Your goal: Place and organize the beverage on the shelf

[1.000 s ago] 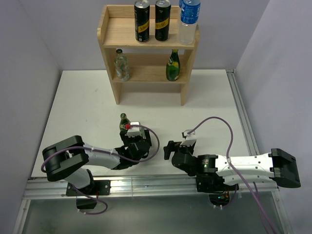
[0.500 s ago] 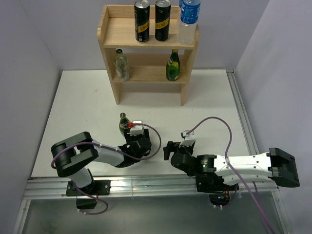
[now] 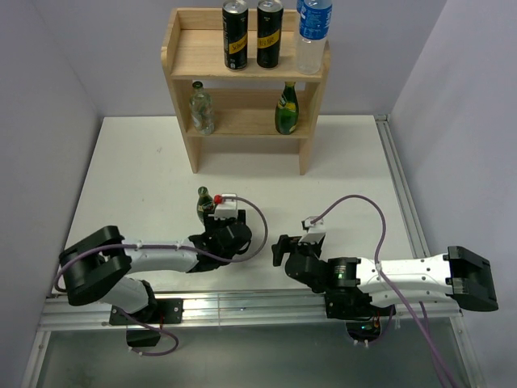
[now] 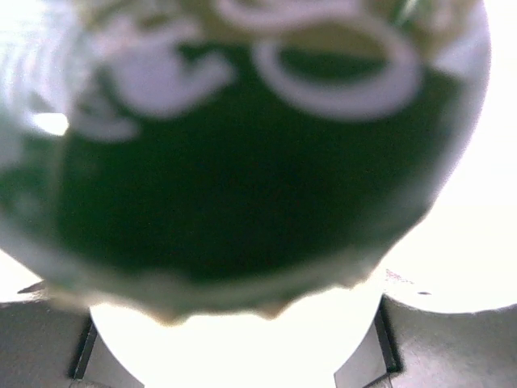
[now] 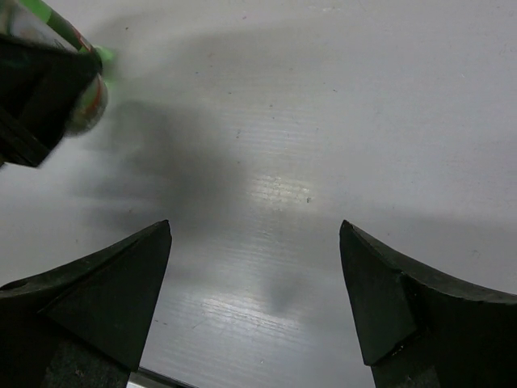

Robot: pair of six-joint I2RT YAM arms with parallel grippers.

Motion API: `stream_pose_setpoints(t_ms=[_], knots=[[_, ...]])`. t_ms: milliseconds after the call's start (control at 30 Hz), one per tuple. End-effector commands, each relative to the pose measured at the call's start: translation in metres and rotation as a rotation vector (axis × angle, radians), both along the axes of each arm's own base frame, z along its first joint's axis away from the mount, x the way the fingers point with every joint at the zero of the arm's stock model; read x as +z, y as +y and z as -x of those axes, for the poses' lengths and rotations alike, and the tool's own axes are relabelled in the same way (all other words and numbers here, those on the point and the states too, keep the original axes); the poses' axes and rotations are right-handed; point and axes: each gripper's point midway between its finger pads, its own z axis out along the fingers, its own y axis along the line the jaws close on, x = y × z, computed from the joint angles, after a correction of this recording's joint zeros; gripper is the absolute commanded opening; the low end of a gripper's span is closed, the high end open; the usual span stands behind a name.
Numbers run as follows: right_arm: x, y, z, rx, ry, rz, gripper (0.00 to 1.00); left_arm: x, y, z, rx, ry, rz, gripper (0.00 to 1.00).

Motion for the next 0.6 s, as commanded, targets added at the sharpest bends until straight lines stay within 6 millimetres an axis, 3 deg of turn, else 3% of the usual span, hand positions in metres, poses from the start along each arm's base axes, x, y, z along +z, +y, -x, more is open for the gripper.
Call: stream_pose_setpoints(t_ms=[0,33,133,233,433,567], knots=[[0.011,-0.001,-0.007,-0.046,-0.032,-0.057,0.92,0.104,-0.028,-0.022,0.003,-0.16,0.161,0.0],[0.012,-0.001,-0.007,-0.048,-0.034,-0.06,0.91,0.129,-0.032,-0.026,-0.011,-0.19,0.167,0.0],[0.015,0.0,-0.007,-0.042,-0.038,-0.065,0.91,0.16,-0.035,-0.043,-0.05,-0.228,0.139,0.0],[0.024,0.0,-0.008,-0.043,-0.05,-0.074,0.91,0.203,-0.039,-0.07,-0.054,-0.283,0.14,0.0],[0.039,-0.005,-0.011,-0.052,-0.077,-0.07,0.91,0.251,-0.033,-0.125,-0.052,-0.353,0.119,0.0],[0.045,-0.006,-0.011,-0.052,-0.084,-0.065,0.91,0.27,-0.03,-0.153,-0.047,-0.376,0.1,0.0]])
